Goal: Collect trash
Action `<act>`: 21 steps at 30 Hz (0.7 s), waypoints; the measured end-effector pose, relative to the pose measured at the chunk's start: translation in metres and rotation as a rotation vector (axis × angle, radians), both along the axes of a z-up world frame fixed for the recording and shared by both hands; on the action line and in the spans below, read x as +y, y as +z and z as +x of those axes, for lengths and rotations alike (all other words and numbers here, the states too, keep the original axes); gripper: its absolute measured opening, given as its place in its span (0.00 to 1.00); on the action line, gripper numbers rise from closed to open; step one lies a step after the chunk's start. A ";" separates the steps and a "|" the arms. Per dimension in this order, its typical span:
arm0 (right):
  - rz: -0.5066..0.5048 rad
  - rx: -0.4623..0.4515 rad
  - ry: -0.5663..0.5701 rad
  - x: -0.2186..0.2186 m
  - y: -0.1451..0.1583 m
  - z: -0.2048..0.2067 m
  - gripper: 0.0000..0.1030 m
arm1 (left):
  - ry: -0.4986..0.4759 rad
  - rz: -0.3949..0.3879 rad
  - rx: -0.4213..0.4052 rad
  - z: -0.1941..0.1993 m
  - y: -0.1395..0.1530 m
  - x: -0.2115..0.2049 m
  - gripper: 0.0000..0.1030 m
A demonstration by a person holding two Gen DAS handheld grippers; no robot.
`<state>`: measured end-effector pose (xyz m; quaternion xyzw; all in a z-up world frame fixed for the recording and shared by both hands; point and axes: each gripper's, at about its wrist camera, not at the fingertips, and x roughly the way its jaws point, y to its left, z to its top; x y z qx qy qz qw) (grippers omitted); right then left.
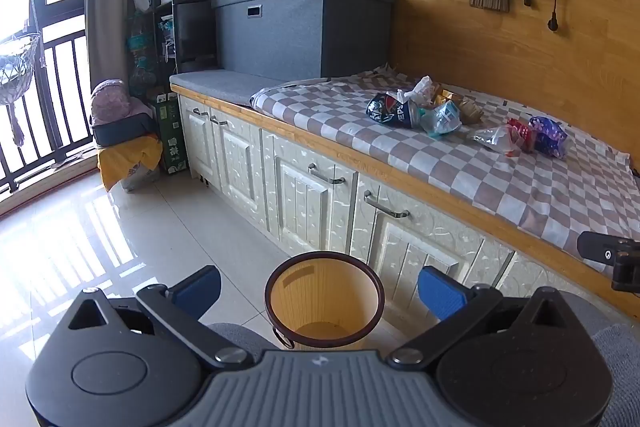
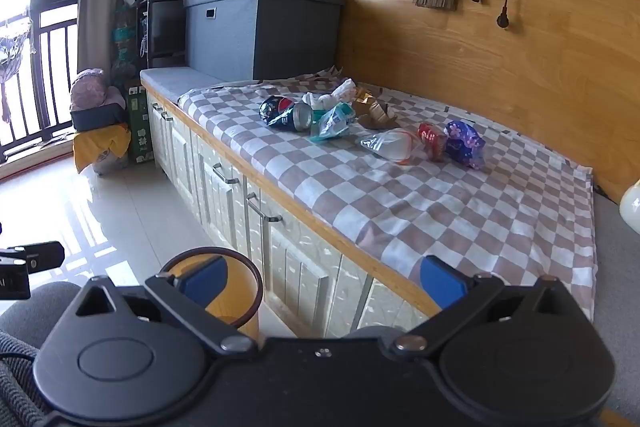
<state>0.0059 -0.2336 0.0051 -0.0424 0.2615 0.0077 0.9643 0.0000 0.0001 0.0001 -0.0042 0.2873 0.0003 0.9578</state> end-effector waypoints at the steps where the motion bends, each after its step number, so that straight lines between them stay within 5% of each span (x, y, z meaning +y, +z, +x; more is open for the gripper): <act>1: 0.001 0.001 0.000 0.000 0.000 0.000 1.00 | 0.000 0.001 0.000 0.000 0.000 0.000 1.00; 21: 0.004 0.011 0.001 -0.001 -0.003 0.003 1.00 | 0.000 0.001 0.006 0.000 0.000 0.000 1.00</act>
